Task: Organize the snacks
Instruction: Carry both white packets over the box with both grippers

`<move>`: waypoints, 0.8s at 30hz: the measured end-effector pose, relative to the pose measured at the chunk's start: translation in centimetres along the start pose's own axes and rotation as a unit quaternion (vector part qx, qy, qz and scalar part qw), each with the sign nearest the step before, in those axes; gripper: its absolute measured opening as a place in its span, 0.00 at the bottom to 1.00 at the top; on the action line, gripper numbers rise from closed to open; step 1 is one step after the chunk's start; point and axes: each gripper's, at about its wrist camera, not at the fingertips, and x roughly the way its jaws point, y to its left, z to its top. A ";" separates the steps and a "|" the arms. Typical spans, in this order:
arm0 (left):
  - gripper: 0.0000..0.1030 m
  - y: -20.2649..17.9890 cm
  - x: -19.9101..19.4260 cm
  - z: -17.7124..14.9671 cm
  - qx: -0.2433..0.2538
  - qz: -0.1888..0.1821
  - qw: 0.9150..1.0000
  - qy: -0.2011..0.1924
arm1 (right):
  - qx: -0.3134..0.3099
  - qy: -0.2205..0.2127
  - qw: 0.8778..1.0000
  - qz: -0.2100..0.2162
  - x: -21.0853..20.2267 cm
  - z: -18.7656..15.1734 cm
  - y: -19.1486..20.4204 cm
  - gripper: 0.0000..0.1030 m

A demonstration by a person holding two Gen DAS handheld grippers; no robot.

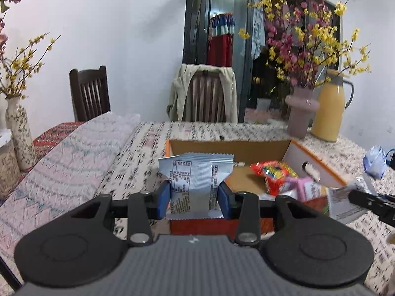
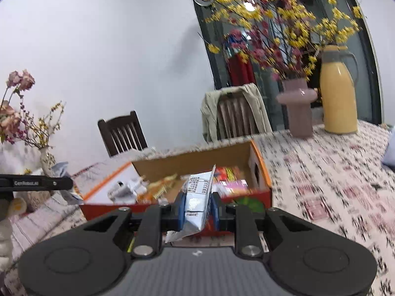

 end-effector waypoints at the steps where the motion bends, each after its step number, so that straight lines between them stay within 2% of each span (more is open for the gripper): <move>1: 0.40 -0.3 0.1 0.4 0.000 -0.004 1.000 -0.004 | -0.003 -0.005 1.000 0.002 0.2 0.5 0.3 0.20; 7: 0.40 -1.7 1.2 2.4 0.007 -0.011 1.000 -0.023 | -0.012 -0.019 1.000 0.006 2.7 3.1 1.5 0.20; 13: 0.40 -2.7 4.1 3.9 0.009 -0.012 1.000 -0.019 | -0.006 -0.017 1.000 0.000 5.9 4.5 2.2 0.20; 16: 0.40 -2.5 5.8 4.2 0.002 -0.004 1.000 -0.015 | -0.002 -0.013 1.000 -0.003 7.6 4.5 2.0 0.20; 19: 0.40 -1.7 7.1 4.1 -0.010 0.012 1.000 -0.027 | 0.008 -0.007 1.000 -0.007 9.0 4.0 1.6 0.20; 24: 0.40 -0.4 8.5 3.5 -0.026 0.011 1.000 -0.012 | 0.015 0.016 1.000 -0.018 10.3 3.1 1.1 0.20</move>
